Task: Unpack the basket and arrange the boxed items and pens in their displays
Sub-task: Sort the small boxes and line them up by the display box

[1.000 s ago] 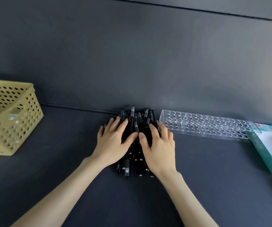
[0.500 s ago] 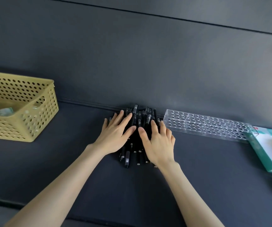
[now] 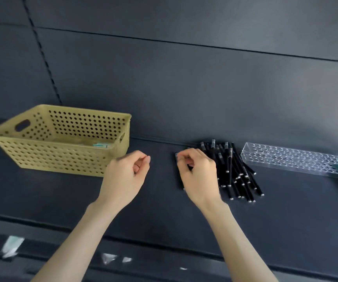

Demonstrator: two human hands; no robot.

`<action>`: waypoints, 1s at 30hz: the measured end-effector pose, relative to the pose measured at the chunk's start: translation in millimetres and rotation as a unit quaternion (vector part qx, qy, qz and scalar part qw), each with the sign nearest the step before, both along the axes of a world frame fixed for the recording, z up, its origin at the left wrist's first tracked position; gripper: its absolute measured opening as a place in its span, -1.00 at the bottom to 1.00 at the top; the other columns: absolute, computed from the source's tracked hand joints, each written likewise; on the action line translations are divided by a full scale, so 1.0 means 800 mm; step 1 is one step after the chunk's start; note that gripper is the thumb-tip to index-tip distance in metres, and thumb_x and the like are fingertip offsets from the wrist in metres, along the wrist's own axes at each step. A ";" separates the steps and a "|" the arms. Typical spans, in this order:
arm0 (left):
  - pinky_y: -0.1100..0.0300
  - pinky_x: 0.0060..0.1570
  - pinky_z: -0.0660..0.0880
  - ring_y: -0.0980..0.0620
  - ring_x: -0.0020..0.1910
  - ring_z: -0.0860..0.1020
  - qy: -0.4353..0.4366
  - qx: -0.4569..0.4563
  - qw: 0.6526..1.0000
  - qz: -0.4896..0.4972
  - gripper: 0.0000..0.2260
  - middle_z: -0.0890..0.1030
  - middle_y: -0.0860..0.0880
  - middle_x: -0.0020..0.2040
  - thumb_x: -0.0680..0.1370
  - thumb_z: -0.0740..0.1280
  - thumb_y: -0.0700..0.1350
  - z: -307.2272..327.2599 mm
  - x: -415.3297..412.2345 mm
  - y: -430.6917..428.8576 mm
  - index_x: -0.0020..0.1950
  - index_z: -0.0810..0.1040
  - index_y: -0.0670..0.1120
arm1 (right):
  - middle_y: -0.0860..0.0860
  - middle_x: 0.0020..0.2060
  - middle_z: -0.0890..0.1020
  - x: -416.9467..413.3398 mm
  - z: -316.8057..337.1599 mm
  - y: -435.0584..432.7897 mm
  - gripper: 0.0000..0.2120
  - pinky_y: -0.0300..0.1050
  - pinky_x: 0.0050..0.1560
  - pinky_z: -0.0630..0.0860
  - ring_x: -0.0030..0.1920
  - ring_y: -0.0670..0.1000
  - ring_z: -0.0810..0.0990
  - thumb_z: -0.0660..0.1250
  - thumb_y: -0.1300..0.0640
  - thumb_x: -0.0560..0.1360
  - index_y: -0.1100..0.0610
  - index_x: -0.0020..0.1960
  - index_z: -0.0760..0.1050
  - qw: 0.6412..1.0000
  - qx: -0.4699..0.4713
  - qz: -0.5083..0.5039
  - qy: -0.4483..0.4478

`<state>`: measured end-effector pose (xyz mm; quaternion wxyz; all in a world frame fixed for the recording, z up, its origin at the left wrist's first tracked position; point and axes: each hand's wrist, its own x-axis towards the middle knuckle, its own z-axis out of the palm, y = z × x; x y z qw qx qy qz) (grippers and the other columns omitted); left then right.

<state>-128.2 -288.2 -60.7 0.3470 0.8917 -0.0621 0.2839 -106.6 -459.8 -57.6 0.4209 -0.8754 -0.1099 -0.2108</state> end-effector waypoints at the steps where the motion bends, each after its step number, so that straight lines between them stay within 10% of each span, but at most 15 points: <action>1: 0.00 -0.34 0.53 0.03 -0.37 0.57 -0.001 0.003 1.000 -0.001 -0.88 0.60 0.02 -0.39 0.55 0.34 -0.12 -0.002 -0.015 0.024 -0.17 0.59 -0.10 | -0.09 -0.15 0.59 -0.011 -0.002 0.027 -0.90 -0.14 -0.14 0.51 -0.19 -0.17 0.52 0.28 0.21 0.50 0.09 -0.12 0.56 1.000 0.004 0.008 -0.002; 11: -0.01 -0.20 0.53 -0.02 -0.23 0.55 -0.031 -0.080 0.994 0.073 -0.87 0.58 -0.03 -0.18 0.52 0.37 -0.10 -0.013 -0.073 0.239 -0.09 0.55 -0.17 | -0.12 -0.10 0.54 -0.061 -0.008 0.219 -0.84 -0.05 -0.09 0.53 -0.18 -0.13 0.55 0.28 -0.04 0.52 0.03 0.02 0.46 0.996 0.060 -0.055 0.025; 19: 0.16 0.18 0.30 0.02 0.33 0.35 0.088 -0.352 0.919 0.155 -0.22 0.33 -0.05 0.38 0.46 0.25 0.32 -0.025 -0.017 0.335 0.50 0.12 -0.10 | -0.09 -0.07 0.55 -0.011 -0.013 0.265 -0.57 -0.04 -0.03 0.39 -0.05 0.00 0.54 0.14 -0.31 0.48 0.01 0.11 0.36 0.976 0.125 -0.107 0.143; 24: -0.05 0.22 0.43 0.05 0.14 0.53 0.077 -0.328 0.931 0.141 -0.55 0.53 0.07 0.18 0.47 0.31 0.26 -0.024 0.021 0.352 0.26 0.36 0.09 | -0.17 -0.27 0.60 0.015 -0.022 0.270 -0.80 -0.08 0.00 0.44 -0.18 -0.19 0.55 0.22 -0.20 0.50 -0.11 -0.01 0.46 0.968 0.196 -0.103 0.117; 30: 0.00 0.26 0.45 0.13 0.18 0.55 0.025 -0.390 0.920 0.033 -0.59 0.57 0.11 0.14 0.47 0.45 -0.13 -0.062 0.026 0.366 0.23 0.35 0.01 | -0.32 -0.05 0.60 0.028 -0.064 0.270 -0.74 -0.44 -0.09 0.46 -0.04 -0.25 0.58 0.31 0.09 0.53 -0.11 0.17 0.35 0.963 0.263 -0.006 0.063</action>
